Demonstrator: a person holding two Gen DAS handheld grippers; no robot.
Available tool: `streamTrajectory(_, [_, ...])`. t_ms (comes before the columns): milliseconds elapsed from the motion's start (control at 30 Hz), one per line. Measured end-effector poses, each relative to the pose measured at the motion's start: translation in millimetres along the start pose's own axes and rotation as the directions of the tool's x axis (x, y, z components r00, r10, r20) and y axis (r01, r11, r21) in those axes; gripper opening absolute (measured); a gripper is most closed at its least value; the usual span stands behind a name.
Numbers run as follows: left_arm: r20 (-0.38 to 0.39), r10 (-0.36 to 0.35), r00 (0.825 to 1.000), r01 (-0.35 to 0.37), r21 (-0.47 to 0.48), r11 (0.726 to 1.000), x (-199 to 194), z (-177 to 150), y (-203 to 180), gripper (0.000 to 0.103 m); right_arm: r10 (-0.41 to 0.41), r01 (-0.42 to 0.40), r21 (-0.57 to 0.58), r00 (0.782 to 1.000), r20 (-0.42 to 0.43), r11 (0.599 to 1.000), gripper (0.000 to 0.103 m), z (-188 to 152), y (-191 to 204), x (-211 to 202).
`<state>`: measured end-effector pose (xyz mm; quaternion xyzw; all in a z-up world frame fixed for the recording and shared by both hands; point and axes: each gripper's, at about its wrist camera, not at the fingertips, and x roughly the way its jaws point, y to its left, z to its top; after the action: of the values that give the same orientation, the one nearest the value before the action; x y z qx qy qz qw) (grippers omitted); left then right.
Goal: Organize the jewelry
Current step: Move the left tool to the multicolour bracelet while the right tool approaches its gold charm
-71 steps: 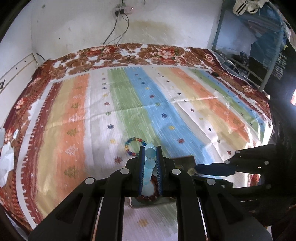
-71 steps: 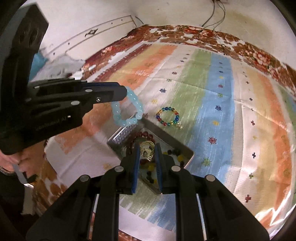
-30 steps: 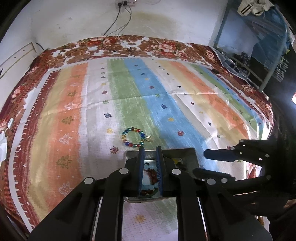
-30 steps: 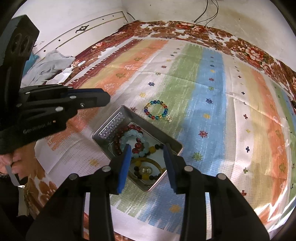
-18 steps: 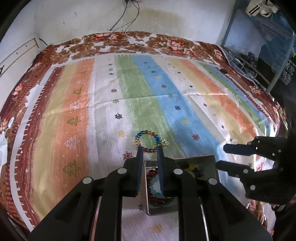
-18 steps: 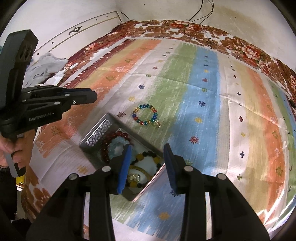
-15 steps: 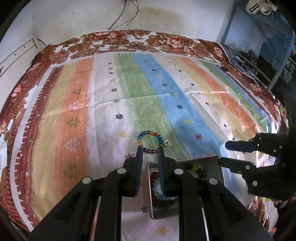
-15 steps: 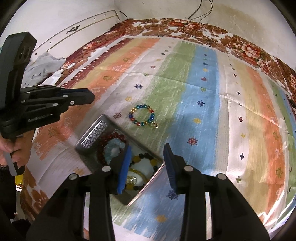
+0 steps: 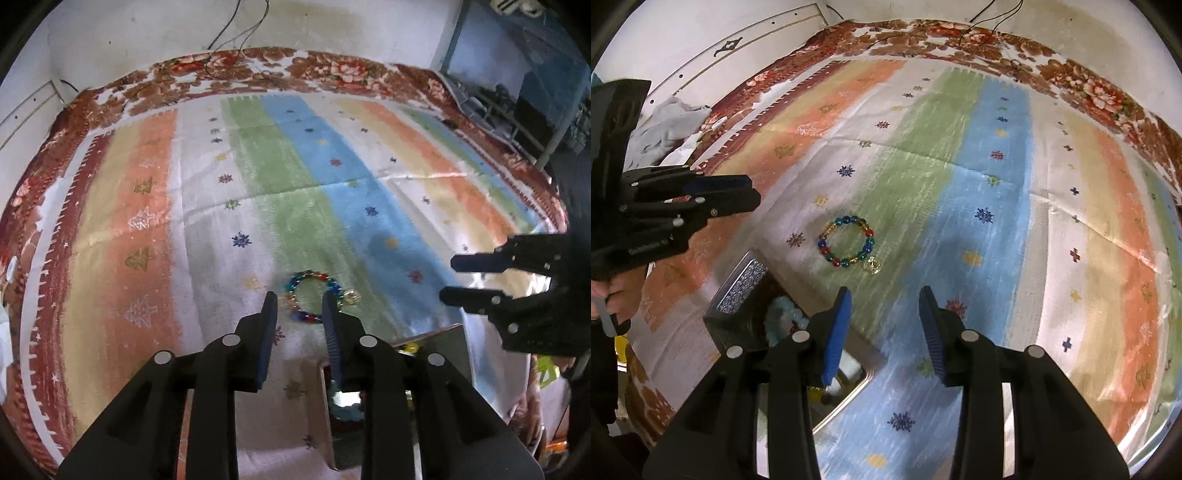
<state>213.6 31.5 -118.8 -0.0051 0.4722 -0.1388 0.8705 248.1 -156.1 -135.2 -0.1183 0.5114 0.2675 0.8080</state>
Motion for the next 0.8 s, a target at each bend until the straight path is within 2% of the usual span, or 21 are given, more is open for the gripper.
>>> streamTrajectory(233, [-0.058, -0.016, 0.998, 0.017, 0.016, 1.000, 20, 8, 7, 0.025, 0.028, -0.034, -0.071, 0.996, -0.085, 0.997, 0.045, 17, -13, 29])
streamTrajectory(500, [-0.120, 0.011, 0.993, -0.002, 0.071, 0.997, 40, 21, 12, 0.025, 0.056, -0.070, -0.106, 0.990, -0.126, 0.992, 0.045, 29, -18, 52])
streamTrajectory(633, [-0.157, 0.004, 0.988, 0.013, 0.107, 0.994, 53, 24, 10, 0.025, 0.082, -0.101, -0.122, 0.984, -0.157, 0.987, 0.046, 34, -19, 67])
streamTrajectory(667, [-0.169, -0.009, 0.986, 0.028, 0.111, 0.993, 56, 25, 9, 0.025, 0.085, -0.106, -0.127, 0.983, -0.164, 0.986, 0.047, 35, -18, 69])
streamTrajectory(733, [-0.200, -0.071, 0.977, 0.091, 0.091, 0.992, 63, 27, 11, 0.025, 0.095, -0.122, -0.142, 0.979, -0.179, 0.982, 0.055, 37, -17, 76])
streamTrajectory(800, [-0.234, -0.112, 0.966, 0.137, 0.092, 0.986, 71, 28, 12, 0.025, 0.105, -0.136, -0.159, 0.976, -0.190, 0.978, 0.055, 39, -16, 80])
